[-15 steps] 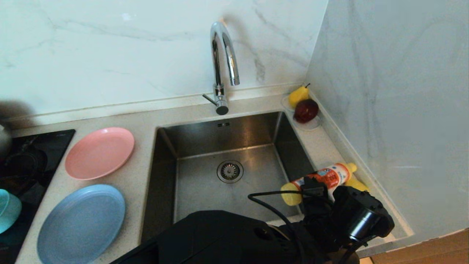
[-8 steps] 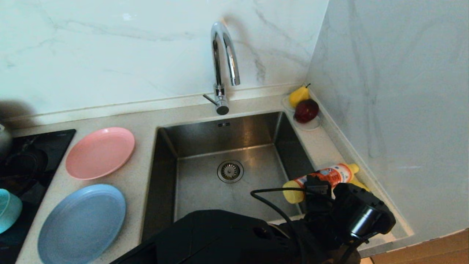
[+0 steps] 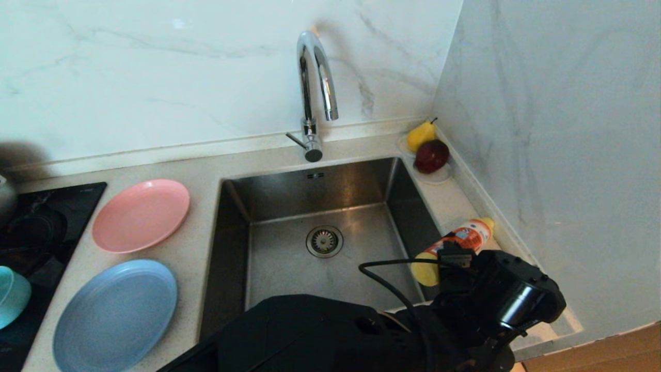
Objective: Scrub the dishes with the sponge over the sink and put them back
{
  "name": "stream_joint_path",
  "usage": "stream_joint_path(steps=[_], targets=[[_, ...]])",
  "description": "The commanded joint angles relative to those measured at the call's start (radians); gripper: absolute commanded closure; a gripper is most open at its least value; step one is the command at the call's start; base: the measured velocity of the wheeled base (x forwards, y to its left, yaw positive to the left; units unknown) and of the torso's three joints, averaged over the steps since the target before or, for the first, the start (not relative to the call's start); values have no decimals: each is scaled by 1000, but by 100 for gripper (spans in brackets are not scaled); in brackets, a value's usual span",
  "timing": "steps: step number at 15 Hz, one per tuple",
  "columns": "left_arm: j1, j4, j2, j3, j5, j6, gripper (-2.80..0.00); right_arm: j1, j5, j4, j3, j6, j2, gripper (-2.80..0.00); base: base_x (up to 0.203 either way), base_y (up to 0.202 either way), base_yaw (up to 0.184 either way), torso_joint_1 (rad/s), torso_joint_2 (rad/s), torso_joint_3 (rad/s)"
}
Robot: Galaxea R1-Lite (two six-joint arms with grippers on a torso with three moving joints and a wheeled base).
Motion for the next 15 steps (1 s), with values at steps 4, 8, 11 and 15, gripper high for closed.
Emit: stream_joint_path(steps=[4, 8, 11, 15], targets=[[-4, -3, 22, 13, 6, 3, 0, 0, 1, -1, 0, 0, 0, 0, 0, 0, 0, 0, 0, 0], [-4, 9, 18, 23, 9, 14, 0, 0, 1, 0, 0, 0, 0, 0, 0, 0, 0, 0, 0, 0], [-3, 13, 15, 25, 45, 25, 0, 0, 1, 0, 0, 0, 0, 0, 0, 0, 0, 0, 0, 0], [-3, 36, 14, 18, 103, 34, 0, 0, 1, 1, 0, 0, 0, 0, 0, 0, 0, 0, 0, 0]])
